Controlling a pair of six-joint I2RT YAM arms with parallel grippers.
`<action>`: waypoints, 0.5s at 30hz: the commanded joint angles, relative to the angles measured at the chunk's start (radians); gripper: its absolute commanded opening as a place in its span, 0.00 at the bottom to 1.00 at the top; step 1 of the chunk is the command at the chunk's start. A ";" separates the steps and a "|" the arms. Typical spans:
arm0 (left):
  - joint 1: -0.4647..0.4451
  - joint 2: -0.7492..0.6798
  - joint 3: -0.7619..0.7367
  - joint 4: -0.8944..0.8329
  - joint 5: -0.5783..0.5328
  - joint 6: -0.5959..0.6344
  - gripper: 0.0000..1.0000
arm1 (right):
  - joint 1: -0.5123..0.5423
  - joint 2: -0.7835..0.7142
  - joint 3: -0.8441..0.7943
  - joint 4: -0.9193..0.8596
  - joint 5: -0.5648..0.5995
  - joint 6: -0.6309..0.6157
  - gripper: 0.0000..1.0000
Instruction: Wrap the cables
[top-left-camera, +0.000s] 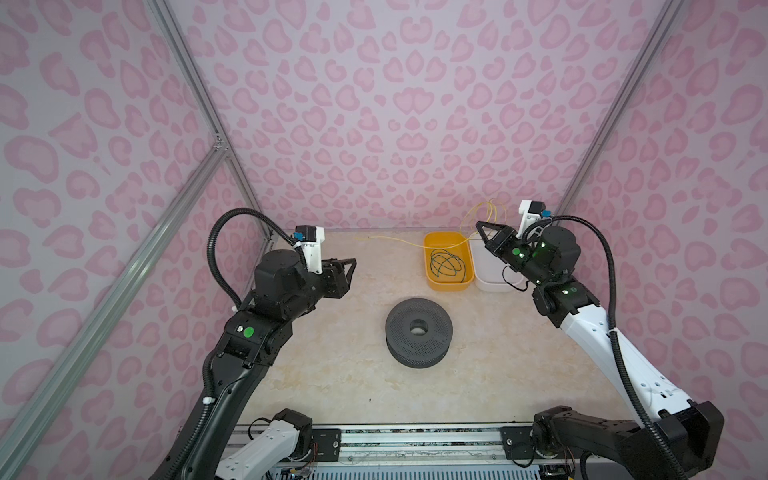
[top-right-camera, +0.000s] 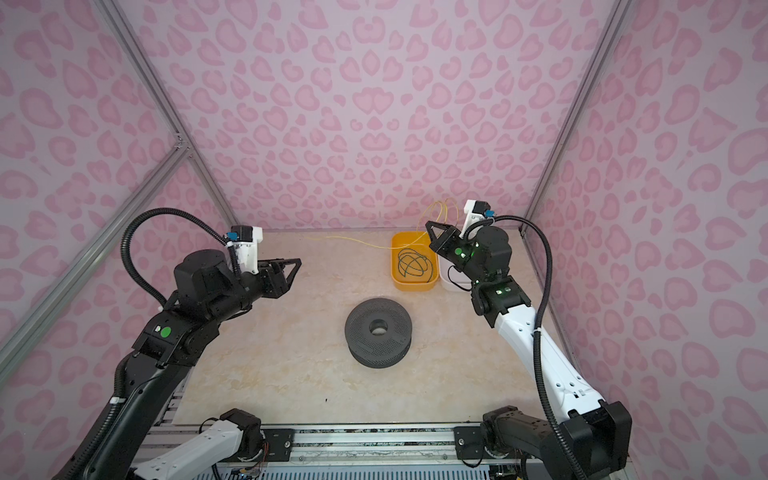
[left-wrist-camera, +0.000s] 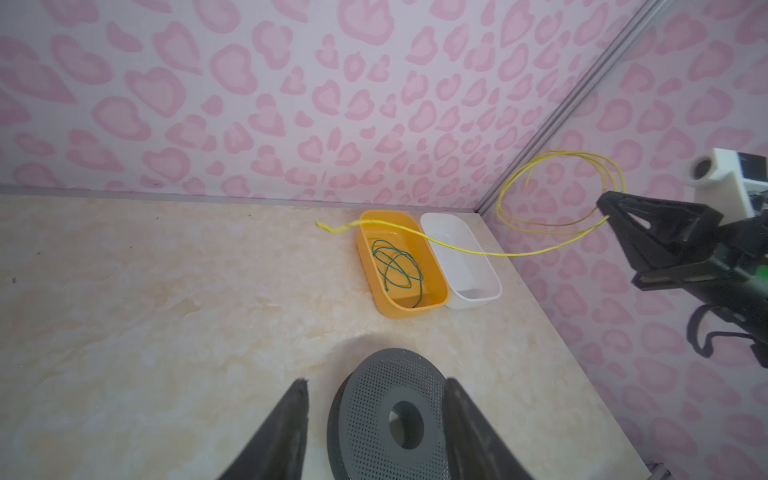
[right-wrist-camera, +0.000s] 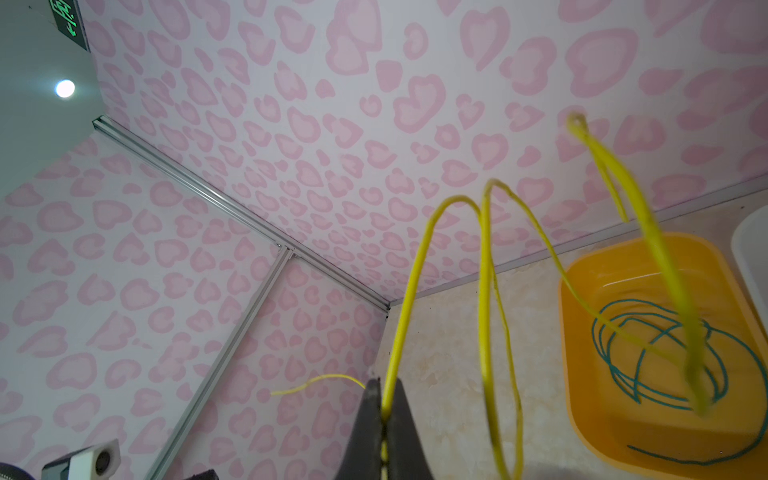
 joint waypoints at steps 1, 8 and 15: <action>-0.092 0.107 0.093 0.030 0.046 0.077 0.51 | 0.046 0.008 -0.019 -0.005 0.003 -0.017 0.00; -0.278 0.380 0.251 0.109 0.108 0.159 0.45 | 0.159 0.030 -0.044 0.020 -0.007 0.016 0.00; -0.360 0.468 0.263 0.141 0.023 0.212 0.54 | 0.194 0.010 -0.071 0.022 -0.007 0.034 0.00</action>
